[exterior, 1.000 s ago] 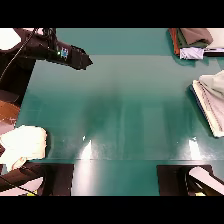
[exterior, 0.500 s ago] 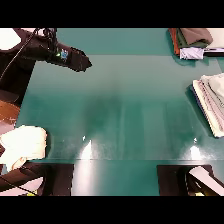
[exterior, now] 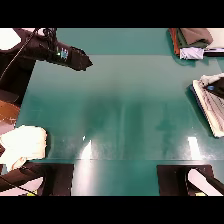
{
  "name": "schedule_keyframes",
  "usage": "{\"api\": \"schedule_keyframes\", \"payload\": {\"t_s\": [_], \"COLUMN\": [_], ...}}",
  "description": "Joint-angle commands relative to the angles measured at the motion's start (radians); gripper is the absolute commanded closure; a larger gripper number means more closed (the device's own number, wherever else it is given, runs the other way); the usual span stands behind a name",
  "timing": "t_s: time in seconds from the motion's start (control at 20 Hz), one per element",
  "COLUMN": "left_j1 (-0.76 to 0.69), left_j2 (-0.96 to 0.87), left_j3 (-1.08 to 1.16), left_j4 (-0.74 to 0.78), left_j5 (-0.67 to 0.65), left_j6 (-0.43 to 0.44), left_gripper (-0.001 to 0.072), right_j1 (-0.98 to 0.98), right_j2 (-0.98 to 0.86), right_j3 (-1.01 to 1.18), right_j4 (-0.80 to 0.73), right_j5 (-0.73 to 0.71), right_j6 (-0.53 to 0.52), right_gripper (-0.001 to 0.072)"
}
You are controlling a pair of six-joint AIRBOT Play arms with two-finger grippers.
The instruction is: Fold the shirts.
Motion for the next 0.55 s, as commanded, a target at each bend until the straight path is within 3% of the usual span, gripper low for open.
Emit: {"api": "schedule_keyframes", "payload": {"t_s": [0.0, 0.2, 0.5], "left_j1": [0.000, 0.000, 0.000], "left_j2": [0.000, 0.000, 0.000], "left_j3": [0.000, 0.000, 0.000], "left_j4": [-0.001, -0.001, -0.001], "left_j5": [0.039, 0.084, 0.147], "left_j6": [-0.001, -0.001, -0.001], "left_gripper": [0.0681, 0.0681, 0.0681], "right_j1": [0.238, 0.368, 0.386], "right_j2": [0.000, 0.000, 0.001], "right_j3": [0.000, 0.000, 0.000], "right_j4": [0.015, 0.008, 0.010], "right_j5": [-0.047, -0.064, -0.046], "right_j6": [-0.003, -0.006, -0.005], "right_gripper": [0.0697, 0.0697, 0.0697]}}
